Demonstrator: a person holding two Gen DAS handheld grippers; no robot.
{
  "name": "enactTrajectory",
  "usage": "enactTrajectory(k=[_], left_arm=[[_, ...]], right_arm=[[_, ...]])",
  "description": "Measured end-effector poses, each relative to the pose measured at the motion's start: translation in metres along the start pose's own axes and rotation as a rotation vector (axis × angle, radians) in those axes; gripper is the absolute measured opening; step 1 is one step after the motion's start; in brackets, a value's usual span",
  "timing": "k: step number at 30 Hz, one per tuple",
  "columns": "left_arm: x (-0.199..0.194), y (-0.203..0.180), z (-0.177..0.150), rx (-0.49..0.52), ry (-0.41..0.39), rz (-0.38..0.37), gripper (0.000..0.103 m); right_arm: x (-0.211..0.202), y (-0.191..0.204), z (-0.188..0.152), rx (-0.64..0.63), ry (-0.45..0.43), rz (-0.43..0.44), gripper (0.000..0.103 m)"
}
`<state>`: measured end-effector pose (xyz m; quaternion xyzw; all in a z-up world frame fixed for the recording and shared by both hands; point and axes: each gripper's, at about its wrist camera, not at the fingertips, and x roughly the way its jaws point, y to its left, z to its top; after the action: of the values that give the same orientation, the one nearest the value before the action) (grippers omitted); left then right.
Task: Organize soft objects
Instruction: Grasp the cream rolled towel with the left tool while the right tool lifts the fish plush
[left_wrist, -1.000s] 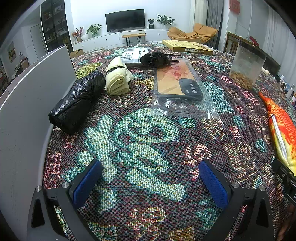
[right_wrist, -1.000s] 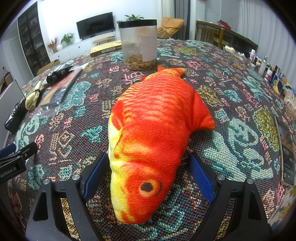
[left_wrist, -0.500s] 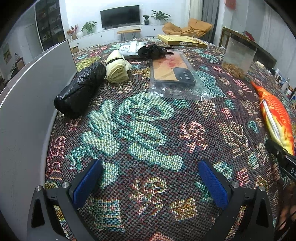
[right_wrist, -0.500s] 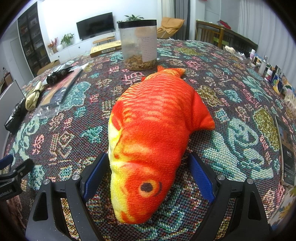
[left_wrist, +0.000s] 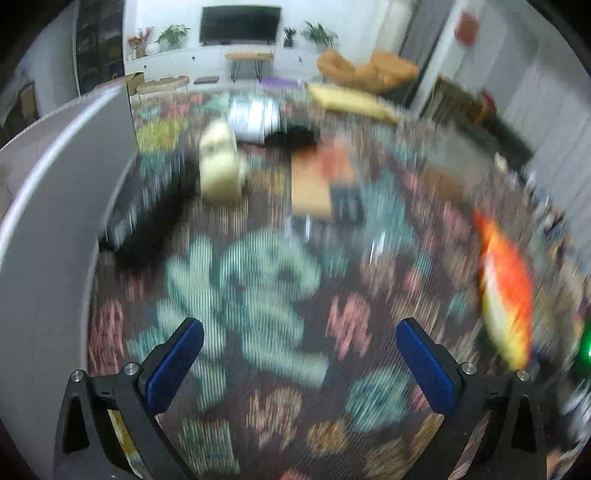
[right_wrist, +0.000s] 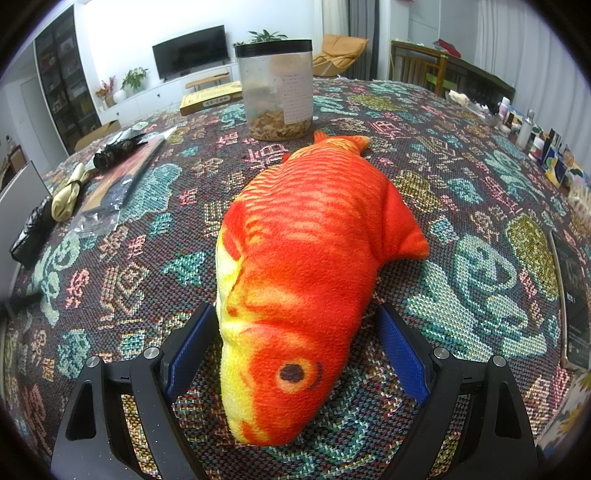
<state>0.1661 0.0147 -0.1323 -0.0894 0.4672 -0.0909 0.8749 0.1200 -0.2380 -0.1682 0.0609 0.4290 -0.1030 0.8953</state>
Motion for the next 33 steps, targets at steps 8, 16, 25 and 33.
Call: enactTrajectory(k=[8, 16, 25, 33], left_arm=[[0.038, 0.050, 0.120, -0.132, 0.027, 0.052, 0.099], [0.115, 0.062, 0.141, -0.031, 0.215, 0.200, 0.095], [0.094, 0.058, 0.129, 0.050, 0.154, 0.159, 0.050], [0.032, 0.052, 0.139, -0.013, 0.044, -0.027, 0.050]], right_arm=[[0.000, 0.000, 0.001, 0.004, -0.001, 0.006, 0.090], [0.000, 0.001, 0.002, 0.023, -0.013, 0.030, 0.090], [-0.024, -0.043, 0.016, 0.289, -0.069, 0.236, 0.088], [0.034, -0.023, 0.080, 0.033, 0.167, 0.148, 0.044]])
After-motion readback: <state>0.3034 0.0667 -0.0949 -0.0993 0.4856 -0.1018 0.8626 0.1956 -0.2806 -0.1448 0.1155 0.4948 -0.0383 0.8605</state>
